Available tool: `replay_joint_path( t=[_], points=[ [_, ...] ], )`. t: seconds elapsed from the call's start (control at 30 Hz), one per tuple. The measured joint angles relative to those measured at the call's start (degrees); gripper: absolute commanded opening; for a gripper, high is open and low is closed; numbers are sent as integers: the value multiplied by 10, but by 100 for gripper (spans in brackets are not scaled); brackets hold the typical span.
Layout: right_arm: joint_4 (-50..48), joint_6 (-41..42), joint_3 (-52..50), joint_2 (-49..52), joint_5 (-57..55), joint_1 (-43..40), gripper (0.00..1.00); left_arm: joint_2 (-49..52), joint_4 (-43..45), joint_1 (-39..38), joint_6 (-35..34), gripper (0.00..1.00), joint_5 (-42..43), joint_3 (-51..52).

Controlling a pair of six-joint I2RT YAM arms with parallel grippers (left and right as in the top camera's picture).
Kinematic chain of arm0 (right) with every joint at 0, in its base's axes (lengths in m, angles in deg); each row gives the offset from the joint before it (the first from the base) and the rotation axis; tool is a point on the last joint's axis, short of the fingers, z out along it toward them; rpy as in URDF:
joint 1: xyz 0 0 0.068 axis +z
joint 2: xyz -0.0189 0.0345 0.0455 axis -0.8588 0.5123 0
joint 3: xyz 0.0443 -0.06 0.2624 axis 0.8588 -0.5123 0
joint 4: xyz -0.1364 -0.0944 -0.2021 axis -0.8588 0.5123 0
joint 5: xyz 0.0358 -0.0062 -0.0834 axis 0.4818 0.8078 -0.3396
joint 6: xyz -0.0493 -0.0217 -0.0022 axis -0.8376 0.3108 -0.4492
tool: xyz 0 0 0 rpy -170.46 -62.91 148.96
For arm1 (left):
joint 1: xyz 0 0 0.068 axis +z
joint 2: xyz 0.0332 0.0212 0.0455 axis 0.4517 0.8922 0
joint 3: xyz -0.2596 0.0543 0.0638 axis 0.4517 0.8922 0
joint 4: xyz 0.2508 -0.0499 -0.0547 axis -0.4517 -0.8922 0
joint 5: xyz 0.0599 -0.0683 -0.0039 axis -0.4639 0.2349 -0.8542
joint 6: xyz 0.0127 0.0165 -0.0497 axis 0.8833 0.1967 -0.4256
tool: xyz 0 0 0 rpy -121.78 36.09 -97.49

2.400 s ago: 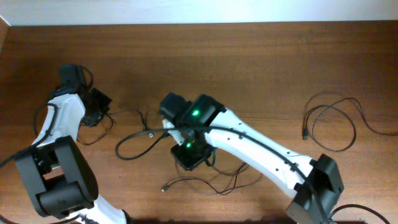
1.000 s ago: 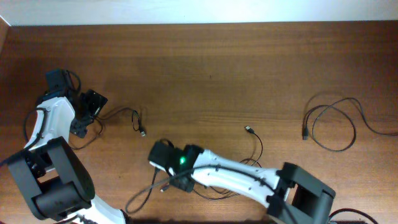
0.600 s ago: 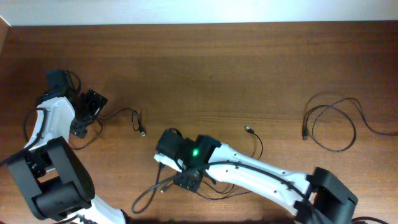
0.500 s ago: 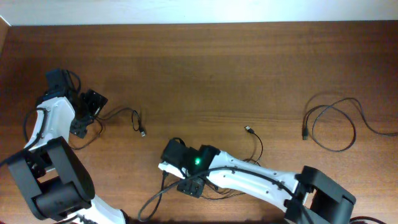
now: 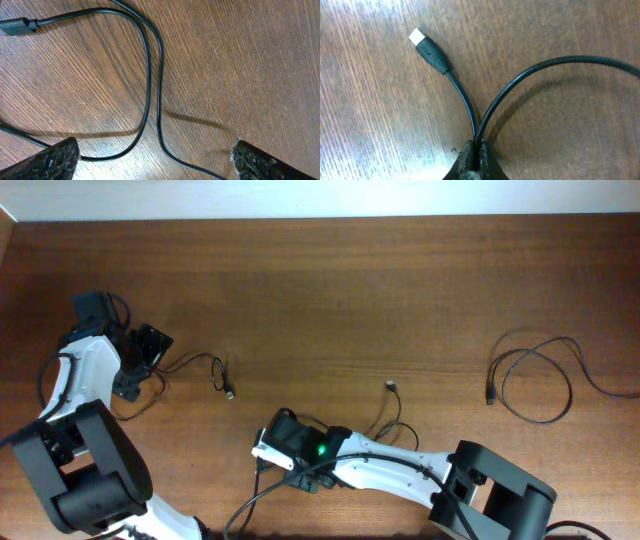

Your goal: Untangle cables

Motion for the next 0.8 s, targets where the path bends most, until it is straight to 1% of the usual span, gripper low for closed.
replay_joint_path(
  t=[0.1,0.2,0.27,0.33,0.43,0.5,0.57,0.63,0.7,0.8],
  points=[
    [30,0,65,-23,-2,-31,4,0,0,0,0,99,0,0],
    [82,0,167,-102,-4,-80,4,0,0,0,0,99,0,0],
    [96,0,225,-158,-5,-130,4,0,0,0,0,99,0,0],
    [90,0,247,-186,-4,-188,4,0,0,0,0,99,0,0],
    [63,-1,257,-187,-25,-334,4,0,0,0,0,99,0,0],
    [60,-2,257,-185,-26,-404,4,0,0,0,0,99,0,0],
    [66,-2,257,-176,-33,-492,4,0,0,0,0,99,0,0],
    [93,4,257,-161,-39,-572,4,0,0,0,0,99,0,0],
    [120,5,258,-148,-39,-597,4,0,0,0,0,99,0,0],
    [143,7,259,-104,-39,-601,4,0,0,0,0,99,0,0]
  ],
)
